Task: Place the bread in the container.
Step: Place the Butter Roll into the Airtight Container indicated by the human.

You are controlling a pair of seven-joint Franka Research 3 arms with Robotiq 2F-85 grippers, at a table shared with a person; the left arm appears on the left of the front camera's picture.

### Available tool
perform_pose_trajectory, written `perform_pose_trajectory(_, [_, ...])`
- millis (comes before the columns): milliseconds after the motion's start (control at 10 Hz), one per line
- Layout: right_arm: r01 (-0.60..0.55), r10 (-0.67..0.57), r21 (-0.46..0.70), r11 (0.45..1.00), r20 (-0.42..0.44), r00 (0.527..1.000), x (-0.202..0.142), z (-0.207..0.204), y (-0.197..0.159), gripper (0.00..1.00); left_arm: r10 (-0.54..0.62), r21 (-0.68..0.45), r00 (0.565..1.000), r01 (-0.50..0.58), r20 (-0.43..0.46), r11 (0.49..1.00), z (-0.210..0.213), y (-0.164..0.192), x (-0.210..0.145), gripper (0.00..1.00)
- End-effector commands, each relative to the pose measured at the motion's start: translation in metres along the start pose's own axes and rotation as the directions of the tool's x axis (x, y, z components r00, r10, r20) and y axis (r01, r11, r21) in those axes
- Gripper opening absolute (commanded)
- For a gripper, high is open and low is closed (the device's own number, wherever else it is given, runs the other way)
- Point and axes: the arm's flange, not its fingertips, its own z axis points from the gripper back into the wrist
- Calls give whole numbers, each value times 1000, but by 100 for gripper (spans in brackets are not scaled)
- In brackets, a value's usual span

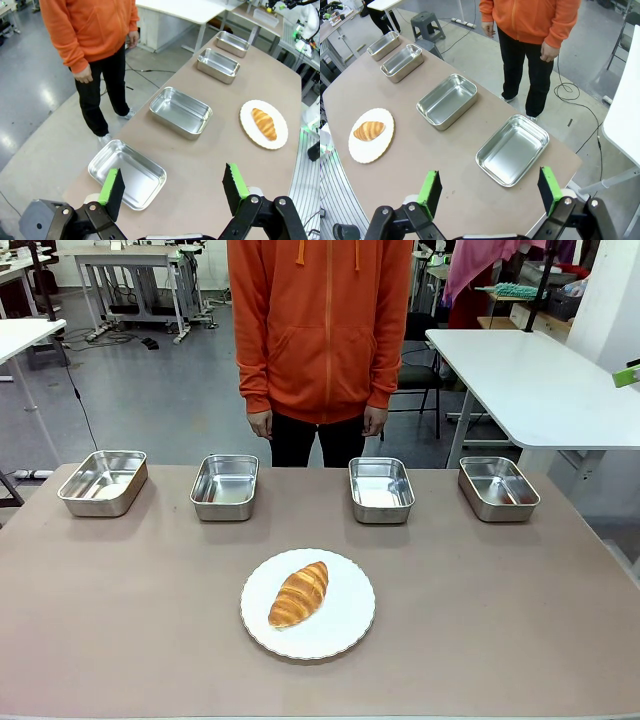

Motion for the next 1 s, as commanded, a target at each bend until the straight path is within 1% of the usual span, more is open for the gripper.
perform_pose_trajectory(0, [-7, 7, 9, 1000, 22, 1000, 2, 1, 0, 100, -13, -3, 1000, 13, 2, 1000, 0, -1, 1, 100])
perform_pose_trajectory(900, [-7, 7, 9, 1000, 22, 1000, 2, 1, 0, 100, -13, -3, 1000, 13, 2, 1000, 0, -1, 1, 100])
